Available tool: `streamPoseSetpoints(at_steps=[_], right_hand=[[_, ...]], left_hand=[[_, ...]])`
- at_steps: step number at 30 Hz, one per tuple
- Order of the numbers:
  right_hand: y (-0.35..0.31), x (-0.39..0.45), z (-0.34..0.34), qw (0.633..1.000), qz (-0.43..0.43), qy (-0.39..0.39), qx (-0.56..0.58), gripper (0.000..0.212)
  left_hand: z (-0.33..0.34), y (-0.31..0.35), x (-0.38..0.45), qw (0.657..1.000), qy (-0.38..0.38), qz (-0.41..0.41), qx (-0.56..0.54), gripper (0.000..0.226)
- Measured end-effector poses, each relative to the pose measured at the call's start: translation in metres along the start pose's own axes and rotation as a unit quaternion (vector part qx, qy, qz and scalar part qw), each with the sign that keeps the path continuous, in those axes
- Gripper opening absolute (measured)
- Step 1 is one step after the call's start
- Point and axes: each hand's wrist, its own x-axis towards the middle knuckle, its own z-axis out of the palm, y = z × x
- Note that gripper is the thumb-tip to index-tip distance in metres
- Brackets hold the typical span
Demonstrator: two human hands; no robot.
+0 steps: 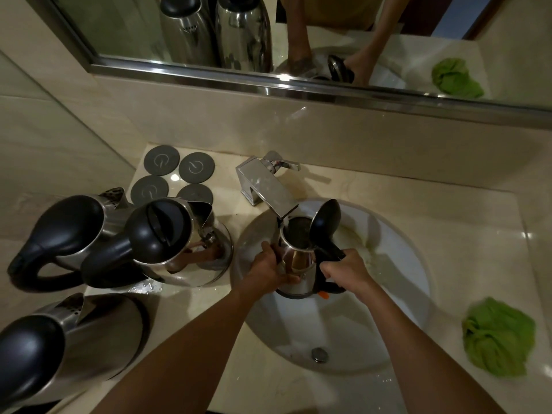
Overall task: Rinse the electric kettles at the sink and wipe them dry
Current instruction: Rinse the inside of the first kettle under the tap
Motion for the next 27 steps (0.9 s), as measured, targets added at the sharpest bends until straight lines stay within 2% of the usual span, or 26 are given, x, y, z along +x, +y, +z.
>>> streamPoseSetpoints(at_steps=[14,20,27], right_hand=[[0.0042,0.0046,0.0004,1.0,-0.008,-0.007,-0.011,0.011],[0.0033,0.0075,-0.0006,1.0,-0.002,-0.016,-0.009,0.023],[0.0015,0.0086,-0.0033,1.0,0.003,-0.019,-0.015,0.023]], left_hand=[[0.0014,-0.0024,0.0039,1.0,0.0,-0.025,-0.006,0.086],[0.0008,-0.0027,0.0047,1.0,0.0,-0.022,0.005,0.088],[0.0007,-0.0032,0.0039,1.0,0.002,-0.004,0.013,0.088]])
